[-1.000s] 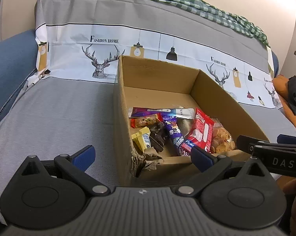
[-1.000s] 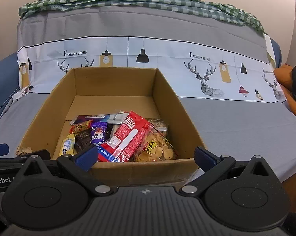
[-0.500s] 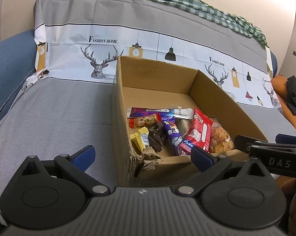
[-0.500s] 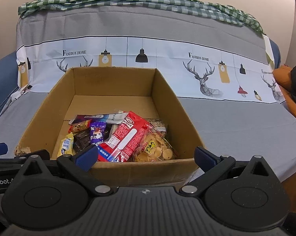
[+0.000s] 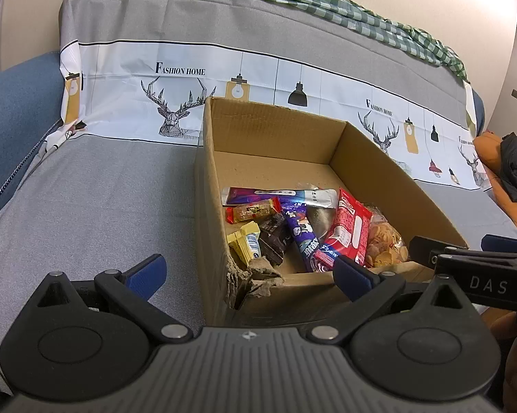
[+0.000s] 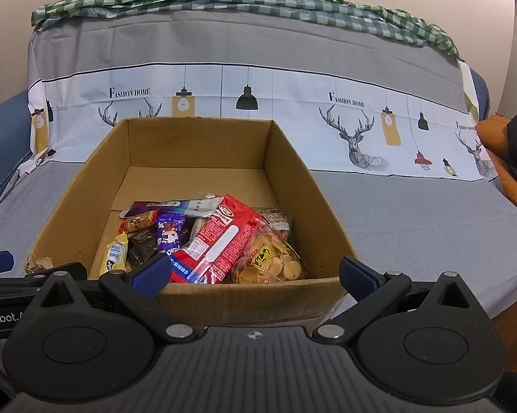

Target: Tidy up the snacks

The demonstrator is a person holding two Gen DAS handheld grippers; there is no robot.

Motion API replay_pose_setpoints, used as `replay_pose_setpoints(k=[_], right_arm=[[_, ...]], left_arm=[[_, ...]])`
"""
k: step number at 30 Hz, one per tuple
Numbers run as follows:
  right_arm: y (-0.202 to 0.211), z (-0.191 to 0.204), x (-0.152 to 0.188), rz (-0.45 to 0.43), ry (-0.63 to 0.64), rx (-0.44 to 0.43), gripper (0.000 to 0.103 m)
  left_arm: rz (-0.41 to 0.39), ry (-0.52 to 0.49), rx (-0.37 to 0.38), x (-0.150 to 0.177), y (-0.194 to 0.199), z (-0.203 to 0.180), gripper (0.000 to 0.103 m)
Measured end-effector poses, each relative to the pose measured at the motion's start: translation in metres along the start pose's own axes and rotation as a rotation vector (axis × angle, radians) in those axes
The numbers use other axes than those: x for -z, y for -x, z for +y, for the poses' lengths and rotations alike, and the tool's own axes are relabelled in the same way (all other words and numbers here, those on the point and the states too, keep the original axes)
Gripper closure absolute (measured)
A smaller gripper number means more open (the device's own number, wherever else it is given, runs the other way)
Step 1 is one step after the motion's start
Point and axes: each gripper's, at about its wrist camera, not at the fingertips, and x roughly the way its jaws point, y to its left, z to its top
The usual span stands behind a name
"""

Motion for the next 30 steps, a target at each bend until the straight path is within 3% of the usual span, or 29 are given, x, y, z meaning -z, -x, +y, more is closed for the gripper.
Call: replay_pose_setpoints(k=[30], right_arm=[[-0.0018, 0.0012, 0.0006, -0.006, -0.010, 0.015, 0.001]], left_arm=[[-0.013, -0.009, 0.017, 0.0025, -0.0015, -0.0002, 0.000]])
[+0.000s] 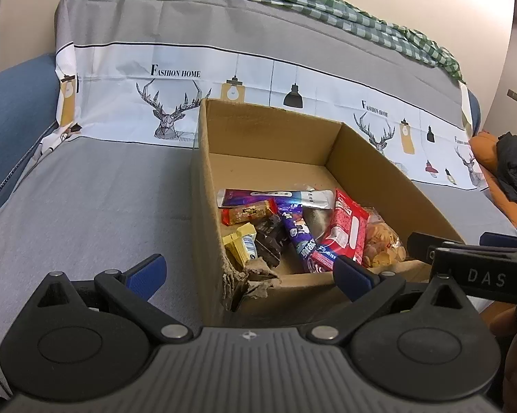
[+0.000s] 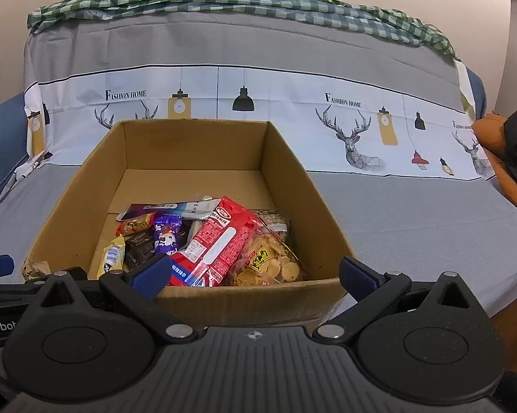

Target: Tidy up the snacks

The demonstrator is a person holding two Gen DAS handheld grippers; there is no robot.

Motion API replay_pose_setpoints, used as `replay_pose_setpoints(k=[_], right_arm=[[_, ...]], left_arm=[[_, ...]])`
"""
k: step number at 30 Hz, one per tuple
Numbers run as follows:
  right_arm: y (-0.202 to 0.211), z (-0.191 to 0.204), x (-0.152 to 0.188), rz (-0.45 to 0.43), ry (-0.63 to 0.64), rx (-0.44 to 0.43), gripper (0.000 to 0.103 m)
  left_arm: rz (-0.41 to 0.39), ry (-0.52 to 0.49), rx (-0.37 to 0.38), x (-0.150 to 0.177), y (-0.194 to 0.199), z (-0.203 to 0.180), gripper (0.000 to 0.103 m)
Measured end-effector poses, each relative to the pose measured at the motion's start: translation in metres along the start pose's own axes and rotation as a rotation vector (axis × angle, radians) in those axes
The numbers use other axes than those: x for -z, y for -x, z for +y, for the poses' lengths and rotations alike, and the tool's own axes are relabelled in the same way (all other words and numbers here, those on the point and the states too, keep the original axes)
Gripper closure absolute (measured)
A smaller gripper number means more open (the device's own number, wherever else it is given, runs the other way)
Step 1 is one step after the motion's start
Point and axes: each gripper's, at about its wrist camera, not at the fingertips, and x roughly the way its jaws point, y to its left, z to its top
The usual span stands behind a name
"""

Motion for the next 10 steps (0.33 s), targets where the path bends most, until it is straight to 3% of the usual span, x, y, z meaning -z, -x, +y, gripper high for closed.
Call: replay_pose_setpoints(k=[10], right_arm=[[-0.0013, -0.0030, 0.0001, 0.001, -0.023, 0.003, 0.001]], left_arm=[[-0.024, -0.014, 0.032, 0.0001, -0.0003, -0.0032, 0.000]])
